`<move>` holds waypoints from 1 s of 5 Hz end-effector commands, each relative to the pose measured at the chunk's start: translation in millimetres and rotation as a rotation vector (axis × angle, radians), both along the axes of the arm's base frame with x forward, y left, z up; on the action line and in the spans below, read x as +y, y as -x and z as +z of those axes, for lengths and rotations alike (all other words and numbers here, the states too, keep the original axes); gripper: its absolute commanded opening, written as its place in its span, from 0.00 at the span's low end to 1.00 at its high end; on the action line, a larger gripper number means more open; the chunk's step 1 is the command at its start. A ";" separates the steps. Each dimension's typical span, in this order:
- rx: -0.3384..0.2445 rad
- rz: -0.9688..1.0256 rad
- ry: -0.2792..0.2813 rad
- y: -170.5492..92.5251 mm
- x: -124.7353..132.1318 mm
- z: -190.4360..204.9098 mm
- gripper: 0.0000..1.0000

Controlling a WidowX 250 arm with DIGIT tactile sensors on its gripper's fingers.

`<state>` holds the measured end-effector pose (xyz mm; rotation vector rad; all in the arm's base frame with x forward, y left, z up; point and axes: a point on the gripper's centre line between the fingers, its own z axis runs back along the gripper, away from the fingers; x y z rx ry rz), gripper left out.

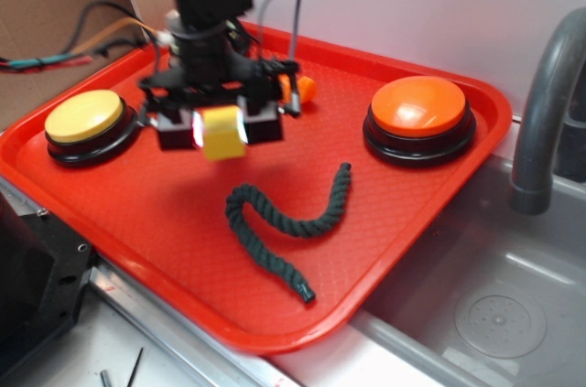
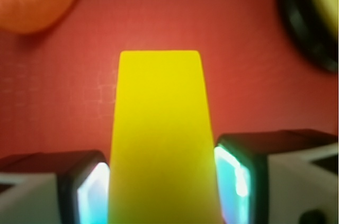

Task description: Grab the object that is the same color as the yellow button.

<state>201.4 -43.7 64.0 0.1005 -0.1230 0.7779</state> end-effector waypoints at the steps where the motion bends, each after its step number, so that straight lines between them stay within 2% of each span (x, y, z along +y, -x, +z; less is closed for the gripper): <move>1: 0.058 -0.445 -0.037 0.9 0.8 70.9 0.00; 2: 0.004 -0.561 -0.024 12.6 2.9 97.8 0.00; 3: -0.002 -0.740 -0.036 18.1 2.8 119.0 0.00; 4: -0.021 -0.789 0.019 20.6 4.1 124.5 0.00; 5: -0.036 -0.747 0.053 17.4 6.6 129.9 0.00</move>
